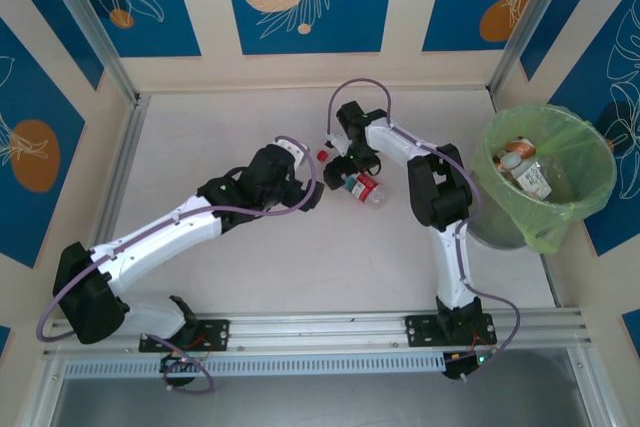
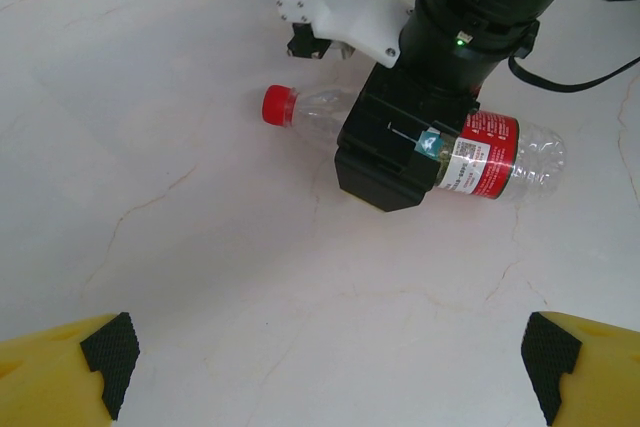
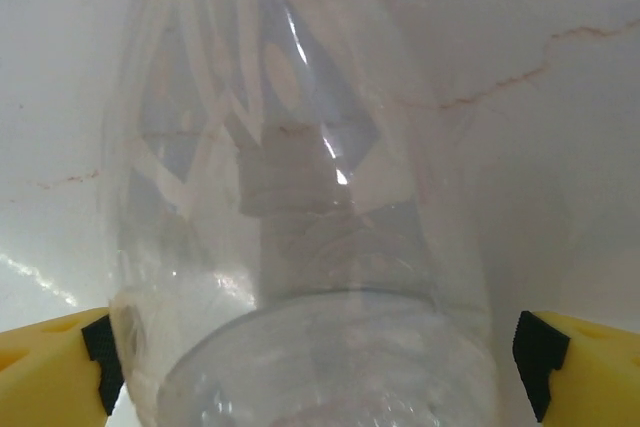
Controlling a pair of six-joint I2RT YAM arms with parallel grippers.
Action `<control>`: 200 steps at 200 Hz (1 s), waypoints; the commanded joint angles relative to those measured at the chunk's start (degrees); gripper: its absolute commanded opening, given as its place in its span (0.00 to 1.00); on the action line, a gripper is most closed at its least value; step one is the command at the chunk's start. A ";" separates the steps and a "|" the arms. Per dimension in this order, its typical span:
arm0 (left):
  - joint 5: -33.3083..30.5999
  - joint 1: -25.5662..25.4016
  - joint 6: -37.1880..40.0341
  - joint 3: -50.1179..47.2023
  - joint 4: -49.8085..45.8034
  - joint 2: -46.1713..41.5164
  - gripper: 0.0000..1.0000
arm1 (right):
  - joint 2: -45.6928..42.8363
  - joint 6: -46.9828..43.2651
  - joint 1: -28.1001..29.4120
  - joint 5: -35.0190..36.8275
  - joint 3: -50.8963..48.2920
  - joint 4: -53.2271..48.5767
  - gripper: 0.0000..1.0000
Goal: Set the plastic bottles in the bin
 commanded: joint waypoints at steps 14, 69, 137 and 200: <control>-0.16 0.42 0.57 1.98 -0.70 0.20 1.00 | 1.32 -2.83 0.88 1.36 2.62 -2.43 0.95; 1.23 0.42 -0.05 2.07 -0.70 0.87 1.00 | 3.54 -4.20 1.64 3.24 2.95 -3.95 0.84; 9.50 0.42 1.77 -0.55 4.44 -1.44 1.00 | -0.86 -2.13 1.49 0.16 1.76 -2.99 0.65; 12.43 0.41 2.09 -1.46 6.11 -1.98 1.00 | -10.13 -0.73 0.96 -1.81 -5.07 3.16 0.56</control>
